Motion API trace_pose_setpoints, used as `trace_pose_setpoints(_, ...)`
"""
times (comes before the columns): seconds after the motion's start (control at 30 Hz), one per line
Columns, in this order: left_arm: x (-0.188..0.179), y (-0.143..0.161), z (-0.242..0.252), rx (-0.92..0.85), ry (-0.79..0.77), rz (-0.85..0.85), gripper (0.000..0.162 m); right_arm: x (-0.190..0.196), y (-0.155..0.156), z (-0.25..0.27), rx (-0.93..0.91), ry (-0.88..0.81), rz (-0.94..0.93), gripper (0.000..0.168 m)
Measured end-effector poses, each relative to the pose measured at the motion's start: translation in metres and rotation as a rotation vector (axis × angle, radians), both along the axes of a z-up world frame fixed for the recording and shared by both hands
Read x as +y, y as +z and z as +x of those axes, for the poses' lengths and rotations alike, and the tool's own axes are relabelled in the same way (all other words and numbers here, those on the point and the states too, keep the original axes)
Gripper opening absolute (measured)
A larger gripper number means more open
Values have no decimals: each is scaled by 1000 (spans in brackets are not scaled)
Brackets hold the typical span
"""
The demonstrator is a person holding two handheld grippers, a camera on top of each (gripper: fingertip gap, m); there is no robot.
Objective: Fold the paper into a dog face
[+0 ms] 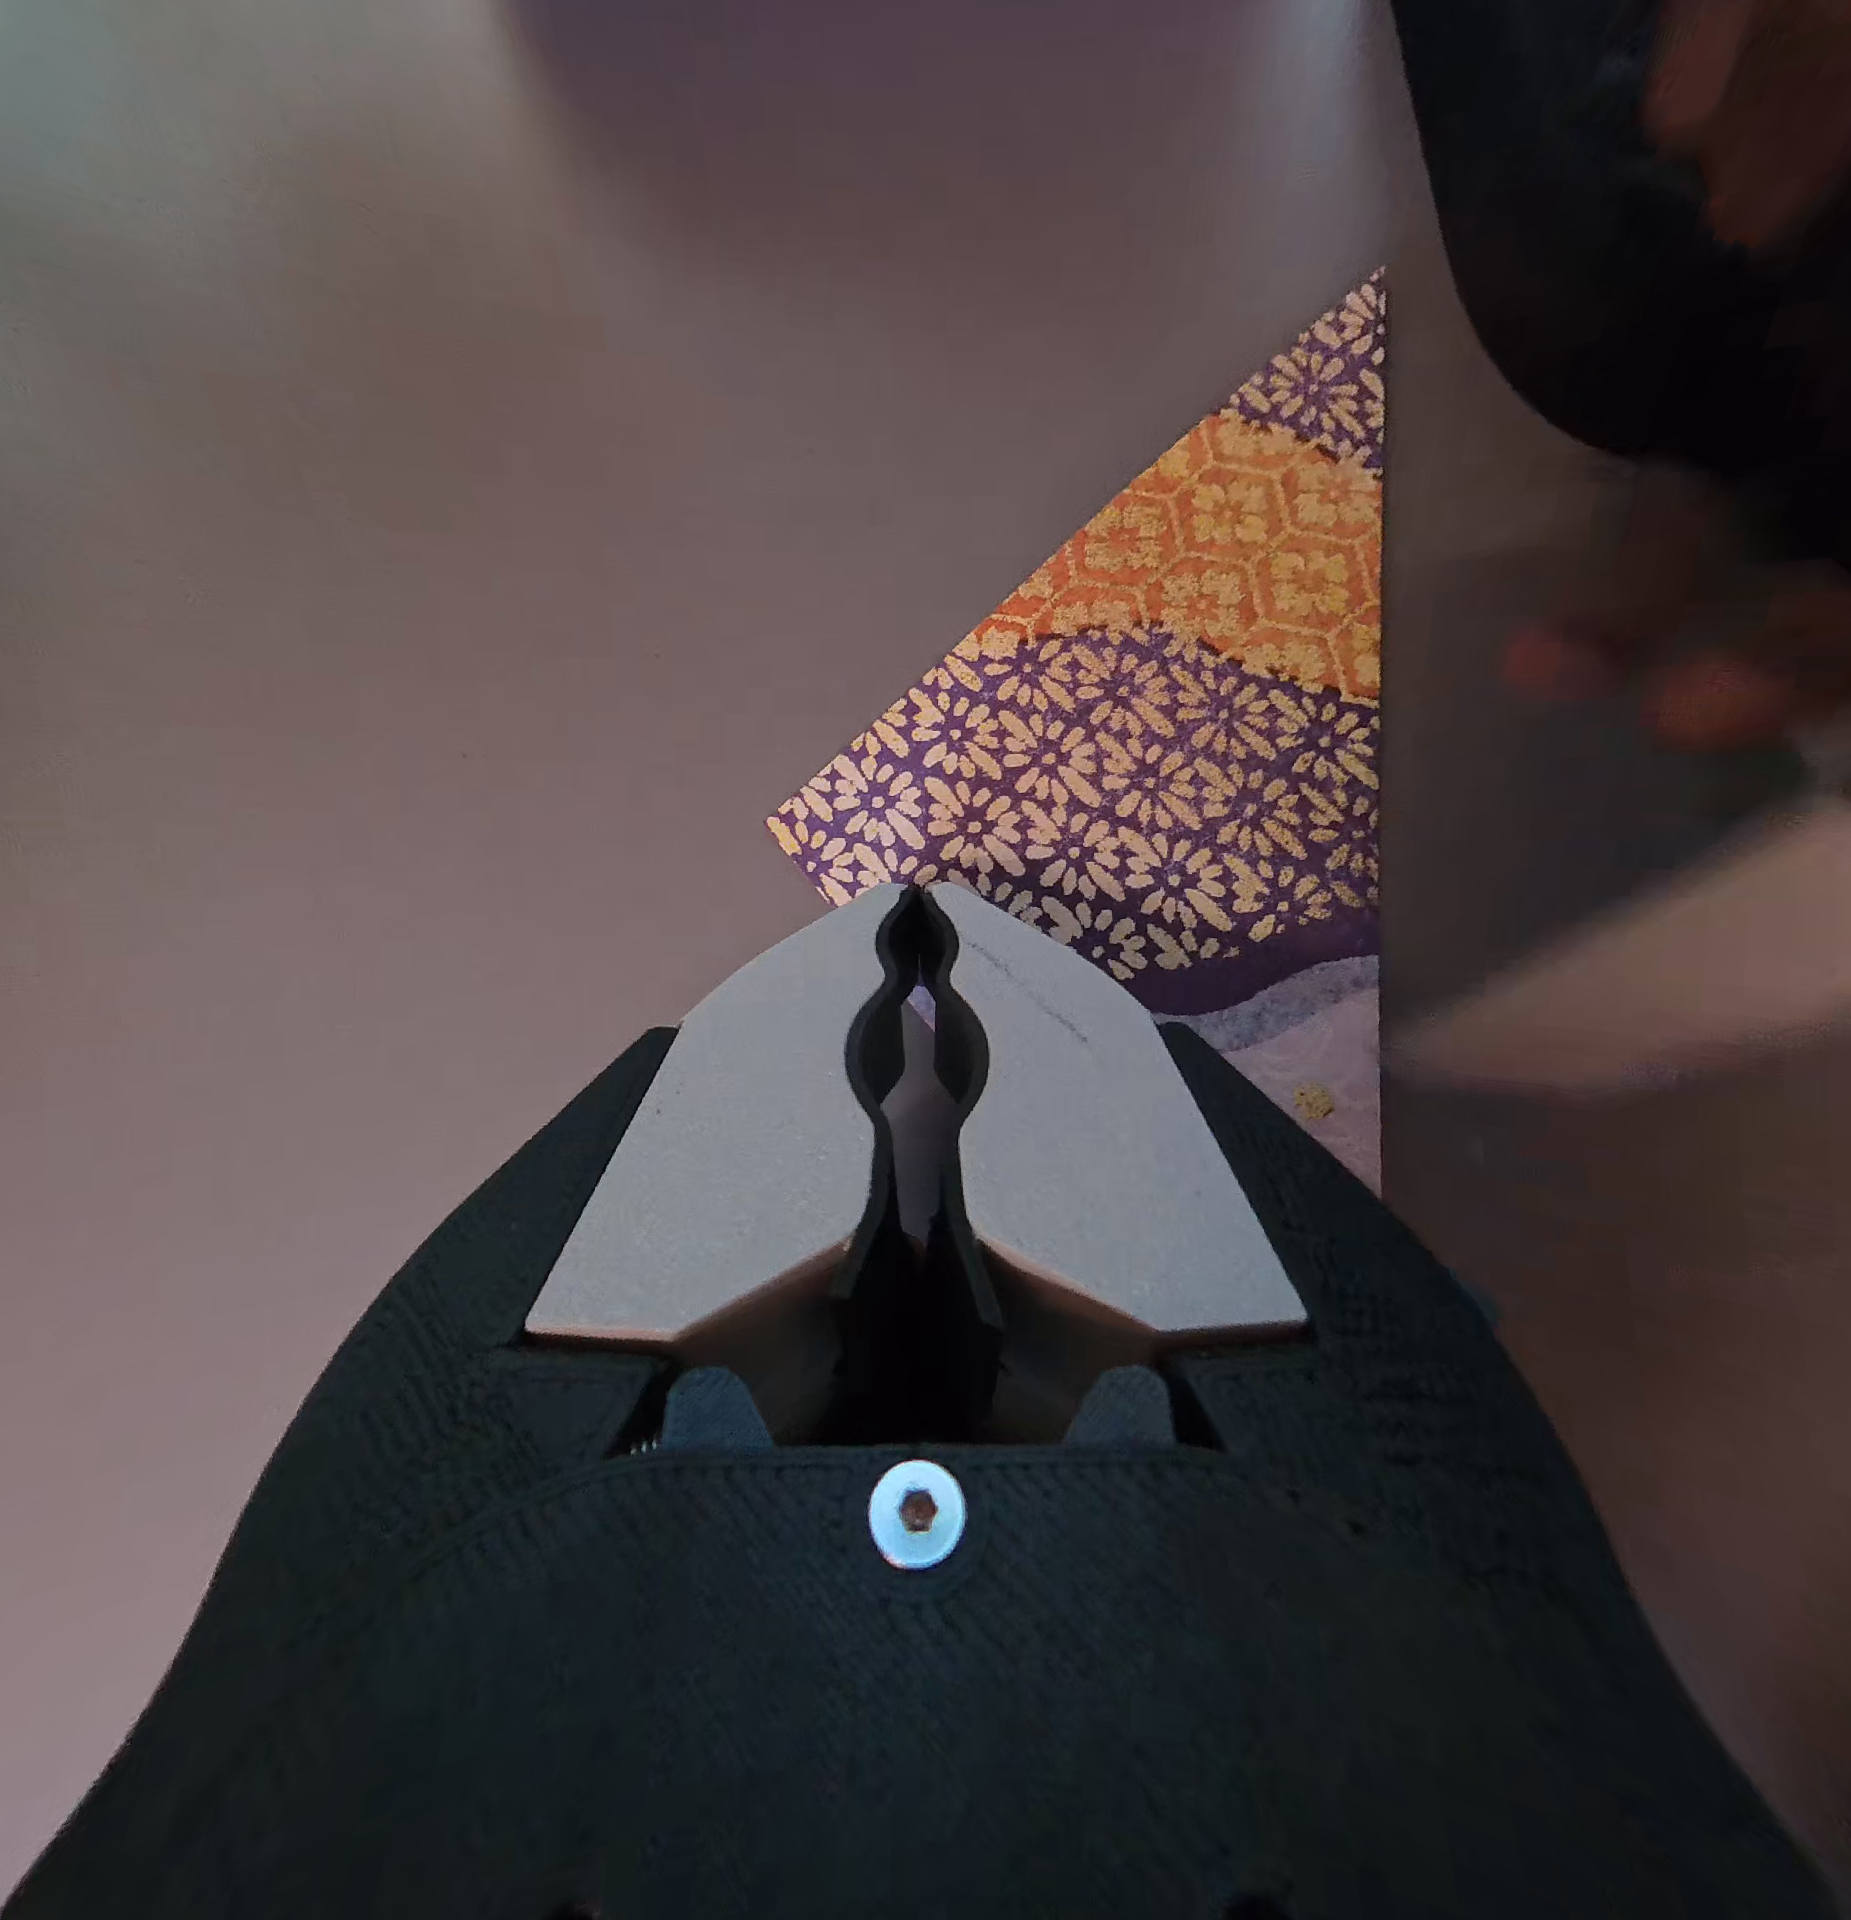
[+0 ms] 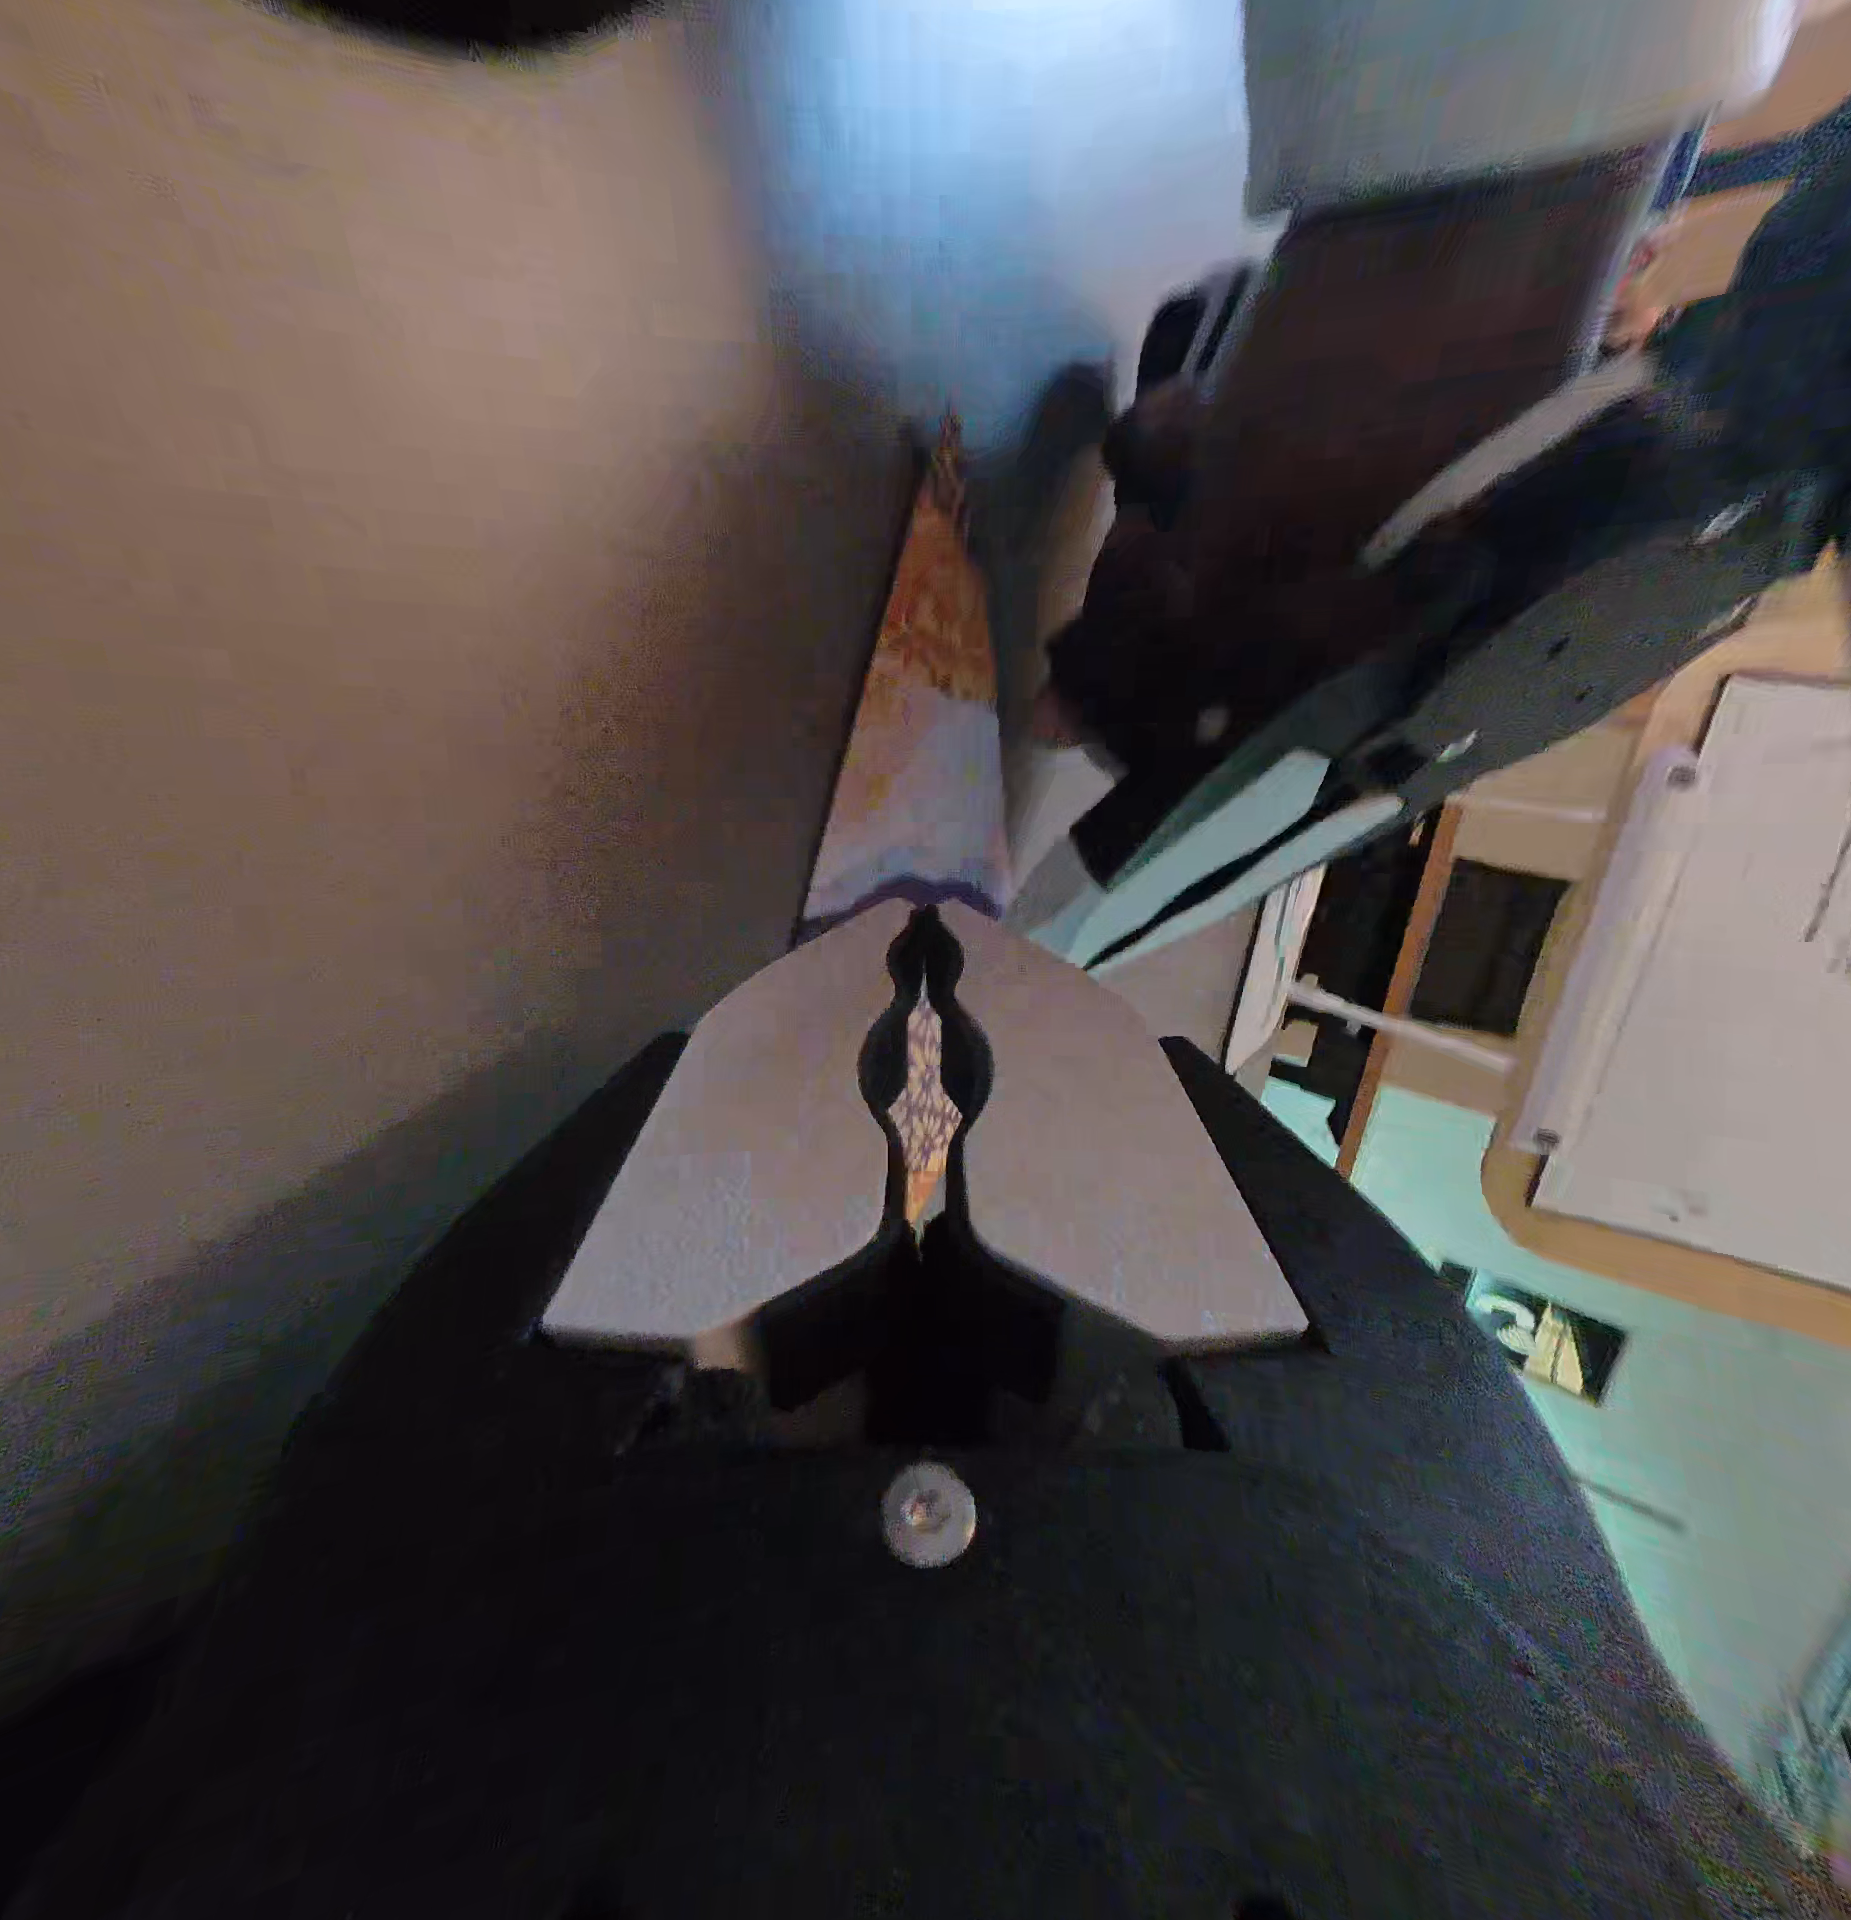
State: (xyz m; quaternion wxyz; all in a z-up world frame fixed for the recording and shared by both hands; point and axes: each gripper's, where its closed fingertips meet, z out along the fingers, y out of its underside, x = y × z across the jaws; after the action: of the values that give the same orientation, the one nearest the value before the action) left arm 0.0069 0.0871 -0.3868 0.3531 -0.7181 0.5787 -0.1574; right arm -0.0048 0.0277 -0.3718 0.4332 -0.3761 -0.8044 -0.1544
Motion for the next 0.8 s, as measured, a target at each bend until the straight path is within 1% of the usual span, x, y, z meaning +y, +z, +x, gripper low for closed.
trace_pose_setpoints(0.03, 0, 0, 0, -1, 0, -2, 0, 8, -5, 5, -30, -32, 2, 0)
trace_pose_setpoints(0.1, 0, 0, 0, -5, -1, -9, 0, 4, -9, -10, -34, 17, 46, 0)
trace_pose_setpoints(0.17, 0, 0, 0, -5, 1, -14, 0, -14, -8, -40, -10, 105, 64, 0)
trace_pose_setpoints(0.23, 0, 0, 0, -8, 4, -15, 0, -44, -7, -69, 32, 209, -1, 0)
trace_pose_setpoints(0.27, 0, 0, 0, -13, 6, -20, 0, -46, -6, -72, 49, 200, -15, 0)
trace_pose_setpoints(0.3, 0, 0, 0, -18, 8, -26, 0, -41, -4, -68, 61, 159, -20, 0)
trace_pose_setpoints(0.4, 0, 0, 0, -18, 4, -29, 0, 0, 3, -38, 88, -56, -26, 0)
trace_pose_setpoints(0.43, 0, 0, 0, -18, 2, -33, 0, 8, 2, -35, 85, -98, -41, 0)
trace_pose_setpoints(0.5, 0, 0, 0, -15, 2, -36, 0, 11, -9, -45, 37, -104, -48, 0)
trace_pose_setpoints(0.57, 1, 0, -4, -9, 1, -45, 0, 11, -7, -54, -14, -81, 69, 0)
trace_pose_setpoints(0.6, 1, 0, -6, -15, 6, -44, 0, 3, -8, -56, -6, -39, 22, 0)
trace_pose_setpoints(0.63, 1, 0, -7, -26, 17, -46, 0, -14, -6, -59, 58, 19, -103, 0)
trace_pose_setpoints(0.67, 1, 0, -7, -26, 25, -39, 0, -27, 4, -56, 136, 55, -205, 0)
trace_pose_setpoints(0.73, 2, 0, -7, 2, 21, 1, 0, -35, 26, -30, 214, 90, -299, 0)
trace_pose_setpoints(0.77, 2, 1, -7, 11, 17, 17, 0, -32, 35, -10, 238, 78, -333, 9)
trace_pose_setpoints(0.8, 4, 1, -9, 21, 20, 27, 0, -25, 39, 11, 259, 33, -378, 29)
